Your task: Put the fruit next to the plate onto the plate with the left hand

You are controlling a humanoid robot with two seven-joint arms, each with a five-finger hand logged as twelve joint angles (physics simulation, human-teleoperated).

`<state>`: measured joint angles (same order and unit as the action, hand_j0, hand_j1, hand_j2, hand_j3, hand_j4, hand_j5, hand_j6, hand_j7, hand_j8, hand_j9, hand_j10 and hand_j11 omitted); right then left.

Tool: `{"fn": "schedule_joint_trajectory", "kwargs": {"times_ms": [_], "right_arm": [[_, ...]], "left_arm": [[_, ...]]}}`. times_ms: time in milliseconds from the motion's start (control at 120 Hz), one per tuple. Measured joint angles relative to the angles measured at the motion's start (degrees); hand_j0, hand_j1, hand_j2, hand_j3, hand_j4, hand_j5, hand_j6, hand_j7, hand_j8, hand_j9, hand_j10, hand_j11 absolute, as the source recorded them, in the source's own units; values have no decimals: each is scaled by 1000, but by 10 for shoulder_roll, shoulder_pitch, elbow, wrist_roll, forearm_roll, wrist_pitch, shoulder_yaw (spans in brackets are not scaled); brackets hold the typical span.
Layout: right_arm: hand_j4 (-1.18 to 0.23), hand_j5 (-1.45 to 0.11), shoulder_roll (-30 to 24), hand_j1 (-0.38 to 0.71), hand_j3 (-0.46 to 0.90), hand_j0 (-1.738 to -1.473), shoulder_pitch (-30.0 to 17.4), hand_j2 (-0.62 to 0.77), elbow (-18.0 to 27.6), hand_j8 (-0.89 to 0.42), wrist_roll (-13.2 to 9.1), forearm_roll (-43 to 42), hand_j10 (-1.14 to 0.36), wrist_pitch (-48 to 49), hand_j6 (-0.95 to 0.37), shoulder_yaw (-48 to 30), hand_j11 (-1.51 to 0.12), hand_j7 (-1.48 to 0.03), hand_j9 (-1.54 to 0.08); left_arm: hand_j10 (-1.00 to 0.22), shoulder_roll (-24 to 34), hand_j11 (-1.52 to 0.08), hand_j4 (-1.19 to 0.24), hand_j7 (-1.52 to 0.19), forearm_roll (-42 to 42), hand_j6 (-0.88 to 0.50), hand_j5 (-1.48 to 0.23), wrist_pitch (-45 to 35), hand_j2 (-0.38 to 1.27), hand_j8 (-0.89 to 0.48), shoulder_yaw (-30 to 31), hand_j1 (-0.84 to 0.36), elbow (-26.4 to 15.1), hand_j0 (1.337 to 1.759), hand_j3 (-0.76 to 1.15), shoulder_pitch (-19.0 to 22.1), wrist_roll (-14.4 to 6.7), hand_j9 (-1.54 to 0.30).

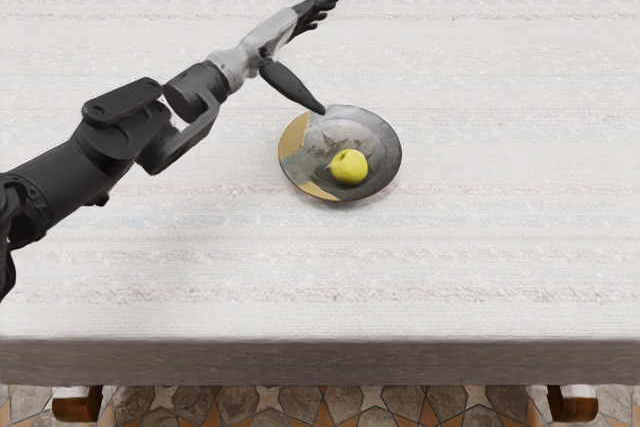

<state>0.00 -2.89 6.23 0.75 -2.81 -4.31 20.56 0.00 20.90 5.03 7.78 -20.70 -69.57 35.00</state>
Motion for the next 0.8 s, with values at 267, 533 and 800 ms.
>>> {"fn": "schedule_joint_trajectory", "kwargs": {"times_ms": [267, 533, 800], "right_arm": [[0, 0, 0, -349, 0, -1658, 0, 0, -1, 0, 0, 0, 0, 0, 0, 0, 0, 0, 0], [0, 0, 0, -349, 0, -1658, 0, 0, -1, 0, 0, 0, 0, 0, 0, 0, 0, 0, 0], [0, 0, 0, -349, 0, -1658, 0, 0, -1, 0, 0, 0, 0, 0, 0, 0, 0, 0, 0]], "left_arm": [[-41, 49, -51, -41, -52, -25, -37, -52, 0, 22, -38, -18, 306, 4, 1658, 0, 58, 0, -51], [-27, 137, -32, -27, -33, -37, -27, -33, 0, 11, -26, -45, 321, 25, 1658, 0, 144, 0, -33], [-21, 163, -26, -22, -27, -61, -22, -27, 0, 7, -22, -52, 326, 43, 1658, 0, 154, 0, -26]]}}
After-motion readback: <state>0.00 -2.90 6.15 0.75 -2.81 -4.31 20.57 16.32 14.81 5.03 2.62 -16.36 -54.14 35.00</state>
